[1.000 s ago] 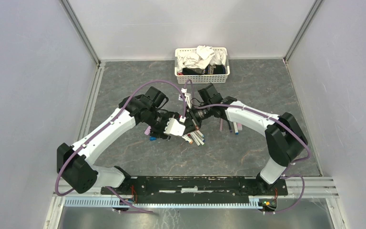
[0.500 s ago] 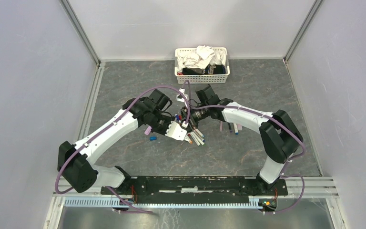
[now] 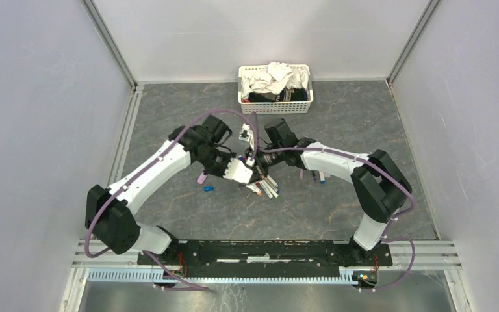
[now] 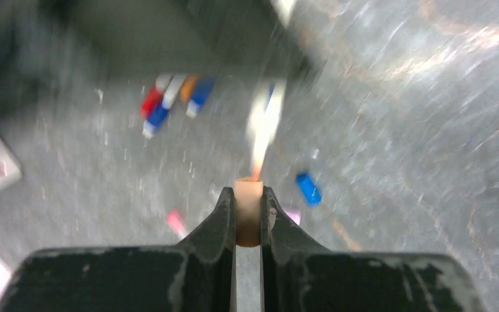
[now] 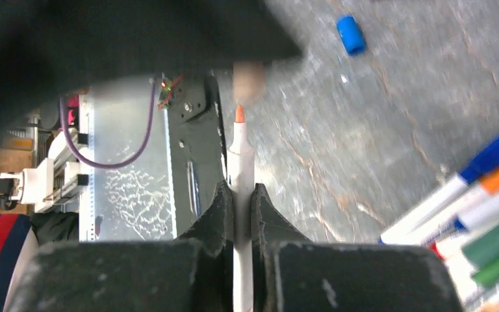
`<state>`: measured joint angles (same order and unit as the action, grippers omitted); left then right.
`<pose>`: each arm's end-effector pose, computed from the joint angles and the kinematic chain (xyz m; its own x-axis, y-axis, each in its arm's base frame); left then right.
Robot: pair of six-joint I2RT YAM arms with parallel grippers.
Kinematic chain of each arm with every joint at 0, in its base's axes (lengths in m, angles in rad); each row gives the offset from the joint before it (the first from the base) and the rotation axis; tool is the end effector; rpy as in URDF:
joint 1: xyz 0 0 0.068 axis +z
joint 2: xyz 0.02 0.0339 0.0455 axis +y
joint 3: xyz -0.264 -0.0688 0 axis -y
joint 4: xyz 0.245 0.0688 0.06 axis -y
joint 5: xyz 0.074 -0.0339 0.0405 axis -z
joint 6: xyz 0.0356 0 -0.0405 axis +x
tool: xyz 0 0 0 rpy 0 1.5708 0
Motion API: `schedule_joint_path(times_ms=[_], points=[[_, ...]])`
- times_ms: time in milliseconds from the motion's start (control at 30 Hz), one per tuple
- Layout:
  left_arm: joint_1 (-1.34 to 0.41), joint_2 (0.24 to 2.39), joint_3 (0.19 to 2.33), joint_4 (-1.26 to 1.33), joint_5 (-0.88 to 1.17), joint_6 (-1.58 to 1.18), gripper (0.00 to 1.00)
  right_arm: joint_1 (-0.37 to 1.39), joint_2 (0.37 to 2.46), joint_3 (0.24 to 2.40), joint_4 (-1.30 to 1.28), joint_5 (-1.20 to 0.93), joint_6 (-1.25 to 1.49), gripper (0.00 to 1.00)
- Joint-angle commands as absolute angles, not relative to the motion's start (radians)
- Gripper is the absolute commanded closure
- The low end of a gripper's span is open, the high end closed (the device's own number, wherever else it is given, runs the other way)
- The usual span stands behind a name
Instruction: Open the pen caps
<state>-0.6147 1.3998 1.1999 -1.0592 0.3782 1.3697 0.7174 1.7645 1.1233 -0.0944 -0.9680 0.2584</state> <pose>0.2048 -0.1607 0.2819 0.4605 0.7896 -0.4056 0.8874 -0.3993 0.2303 0.2617 0.2672 0.2109 -0.7017 -0.4200 -0.5756 -0.6761 0.1376 0.7239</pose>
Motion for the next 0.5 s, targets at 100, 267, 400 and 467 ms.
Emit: schedule_joint_path(times_ms=[100, 267, 400, 467], points=[[-0.363, 1.446, 1.308, -1.047, 0.276, 1.454, 0.98, 0.638, 1.648, 0.991, -0.254, -0.858, 0.172, 1.00], [-0.345, 1.467, 1.249, -0.943, 0.290, 1.357, 0.98, 0.583, 1.609, 1.006, -0.326, -0.767, 0.142, 1.00], [-0.344, 1.523, 1.208, -0.849, 0.301, 1.203, 0.98, 0.520, 1.590, 1.010, -0.358, -0.536, 0.169, 1.00], [-0.343, 1.563, 1.195, -0.833, 0.299, 1.134, 0.98, 0.498, 1.571, 1.005, -0.365, -0.402, 0.186, 1.00]])
